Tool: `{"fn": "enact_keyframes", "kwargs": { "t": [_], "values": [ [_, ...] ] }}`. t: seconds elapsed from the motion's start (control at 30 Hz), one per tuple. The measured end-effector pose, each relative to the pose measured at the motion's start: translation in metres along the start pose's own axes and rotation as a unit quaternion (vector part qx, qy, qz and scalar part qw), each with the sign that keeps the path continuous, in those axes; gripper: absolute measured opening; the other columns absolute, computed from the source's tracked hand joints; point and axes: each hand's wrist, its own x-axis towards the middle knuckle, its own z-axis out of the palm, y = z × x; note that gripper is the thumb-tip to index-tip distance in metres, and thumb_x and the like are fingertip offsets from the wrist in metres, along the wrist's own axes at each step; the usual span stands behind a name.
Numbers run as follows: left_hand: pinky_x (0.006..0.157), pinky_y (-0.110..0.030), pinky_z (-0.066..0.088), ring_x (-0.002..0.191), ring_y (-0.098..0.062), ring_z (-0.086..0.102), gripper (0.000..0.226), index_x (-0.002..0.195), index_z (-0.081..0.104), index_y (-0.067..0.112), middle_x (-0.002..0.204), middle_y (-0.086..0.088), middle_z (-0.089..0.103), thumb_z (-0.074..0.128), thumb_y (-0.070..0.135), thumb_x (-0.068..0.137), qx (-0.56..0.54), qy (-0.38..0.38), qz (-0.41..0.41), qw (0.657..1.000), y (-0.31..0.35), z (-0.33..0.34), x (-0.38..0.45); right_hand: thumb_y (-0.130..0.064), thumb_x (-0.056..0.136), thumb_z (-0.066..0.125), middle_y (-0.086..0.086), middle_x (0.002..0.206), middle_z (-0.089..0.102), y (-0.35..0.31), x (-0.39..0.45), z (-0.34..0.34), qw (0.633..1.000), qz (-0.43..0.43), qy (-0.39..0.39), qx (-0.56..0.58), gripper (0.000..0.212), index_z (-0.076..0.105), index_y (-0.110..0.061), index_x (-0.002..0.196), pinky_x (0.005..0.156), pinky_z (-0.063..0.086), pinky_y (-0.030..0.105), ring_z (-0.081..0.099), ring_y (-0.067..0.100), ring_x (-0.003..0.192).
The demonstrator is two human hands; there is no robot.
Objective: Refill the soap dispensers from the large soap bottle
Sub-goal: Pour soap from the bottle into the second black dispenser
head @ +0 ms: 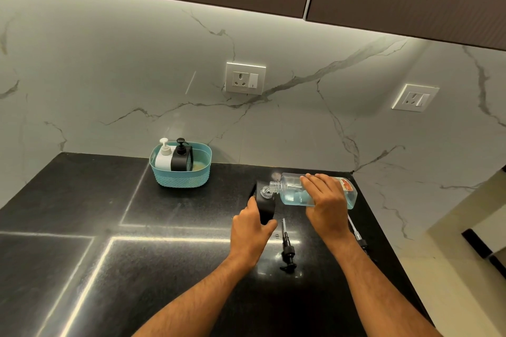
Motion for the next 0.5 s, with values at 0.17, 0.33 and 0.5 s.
{"fn": "enact_keyframes", "kwargs": {
  "t": [0.17,0.33,0.5],
  "values": [
    [0.059,0.001,0.043,0.095,-0.011,0.073,0.046,0.124,0.055,0.021,0.112,0.002,0.075,0.079,0.031,0.087,-0.003,-0.002,0.003,1.0,0.0015,-0.0003,0.0,-0.002,0.062,0.094,0.012,0.123,0.072,-0.0002,0.0001,-0.0027,1.0,-0.002,0.003,0.001,0.068,0.07,-0.007,0.126,0.099,0.056,0.048,0.065,0.033,0.119],
    [0.062,-0.001,0.044,0.093,-0.011,0.073,0.046,0.124,0.055,0.02,0.111,0.002,0.075,0.078,0.033,0.086,0.0,0.003,0.009,1.0,0.0021,0.0001,0.0008,-0.001,0.062,0.094,0.013,0.122,0.072,-0.0003,0.0007,-0.0041,1.0,-0.004,0.006,0.0,0.067,0.071,-0.006,0.125,0.098,0.056,0.049,0.066,0.034,0.119],
    [0.072,-0.01,0.053,0.095,-0.012,0.073,0.05,0.129,0.055,0.019,0.113,0.0,0.075,0.078,0.033,0.087,0.001,0.009,0.011,1.0,0.0015,0.0014,0.0014,-0.001,0.062,0.093,0.013,0.122,0.073,0.0002,0.0012,-0.004,1.0,-0.006,0.009,0.0,0.067,0.071,-0.006,0.125,0.097,0.056,0.049,0.065,0.034,0.118]
  ]
}}
